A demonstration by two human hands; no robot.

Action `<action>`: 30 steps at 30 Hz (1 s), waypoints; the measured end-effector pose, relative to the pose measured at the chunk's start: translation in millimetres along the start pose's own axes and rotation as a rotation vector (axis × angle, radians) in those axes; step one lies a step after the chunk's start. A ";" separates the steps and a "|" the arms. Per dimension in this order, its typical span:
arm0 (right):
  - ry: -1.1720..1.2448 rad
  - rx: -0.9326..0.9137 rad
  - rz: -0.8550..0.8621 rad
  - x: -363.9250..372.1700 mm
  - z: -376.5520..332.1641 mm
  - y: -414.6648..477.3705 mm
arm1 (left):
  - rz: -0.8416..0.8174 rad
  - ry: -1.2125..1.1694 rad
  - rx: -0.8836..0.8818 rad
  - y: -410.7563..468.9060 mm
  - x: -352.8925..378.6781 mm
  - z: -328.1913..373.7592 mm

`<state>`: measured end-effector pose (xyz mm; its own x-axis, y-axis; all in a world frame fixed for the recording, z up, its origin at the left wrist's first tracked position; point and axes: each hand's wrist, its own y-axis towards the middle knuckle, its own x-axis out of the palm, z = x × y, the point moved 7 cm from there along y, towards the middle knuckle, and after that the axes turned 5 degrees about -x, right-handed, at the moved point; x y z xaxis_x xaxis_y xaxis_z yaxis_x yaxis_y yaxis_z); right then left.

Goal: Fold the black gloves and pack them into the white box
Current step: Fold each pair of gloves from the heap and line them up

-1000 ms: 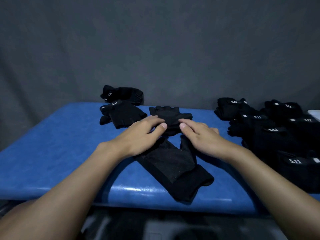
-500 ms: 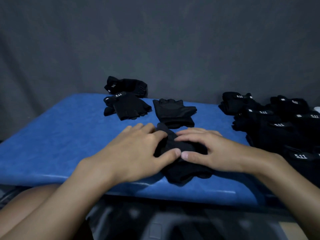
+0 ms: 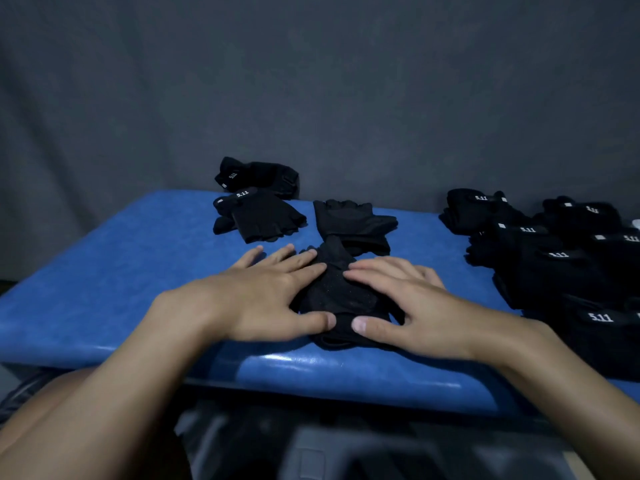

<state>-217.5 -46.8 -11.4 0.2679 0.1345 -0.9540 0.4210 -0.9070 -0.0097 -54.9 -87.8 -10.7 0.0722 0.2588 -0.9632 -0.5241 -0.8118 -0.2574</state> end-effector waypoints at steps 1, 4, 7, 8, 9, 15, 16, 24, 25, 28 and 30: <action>0.001 0.007 0.000 0.1 -0.4 2.3 | -0.012 -0.015 -0.006 2.0 -1.4 -2.5; 0.017 0.014 -0.008 -0.4 -2.0 4.2 | -0.060 -0.050 -0.006 1.9 0.5 -8.1; 0.038 0.009 -0.029 0.0 -7.0 2.2 | -0.101 -0.070 -0.015 -4.7 3.7 -14.9; 0.038 0.006 -0.032 0.5 -8.4 2.5 | -0.107 -0.080 -0.019 -5.8 3.5 -16.8; 0.038 0.006 -0.036 0.7 -9.6 3.0 | -0.110 -0.091 -0.021 -6.3 2.8 -18.7; 0.062 0.020 -0.076 1.3 -10.9 8.0 | -0.041 -0.160 0.036 -7.1 -1.7 -21.5; 0.056 0.014 -0.074 2.4 -11.9 9.4 | -0.042 -0.174 0.043 -7.6 -2.0 -23.2; 0.133 -0.012 0.018 -18.3 -20.5 24.4 | 0.343 -0.452 -0.067 9.5 -37.2 -72.6; 0.147 -0.018 0.035 -22.4 -22.4 30.2 | 0.378 -0.421 -0.111 13.7 -38.7 -84.1; 0.120 -0.035 0.079 -29.3 -25.0 51.2 | 0.383 -0.362 -0.193 27.1 -36.4 -102.4; 0.090 -0.027 0.093 -31.2 -23.5 71.3 | 0.388 -0.366 -0.215 33.3 -35.7 -107.9</action>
<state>-175.5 -106.3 24.7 0.3831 0.0872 -0.9196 0.4134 -0.9065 0.0863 16.7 -180.5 6.8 -0.4093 0.0534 -0.9108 -0.2664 -0.9618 0.0633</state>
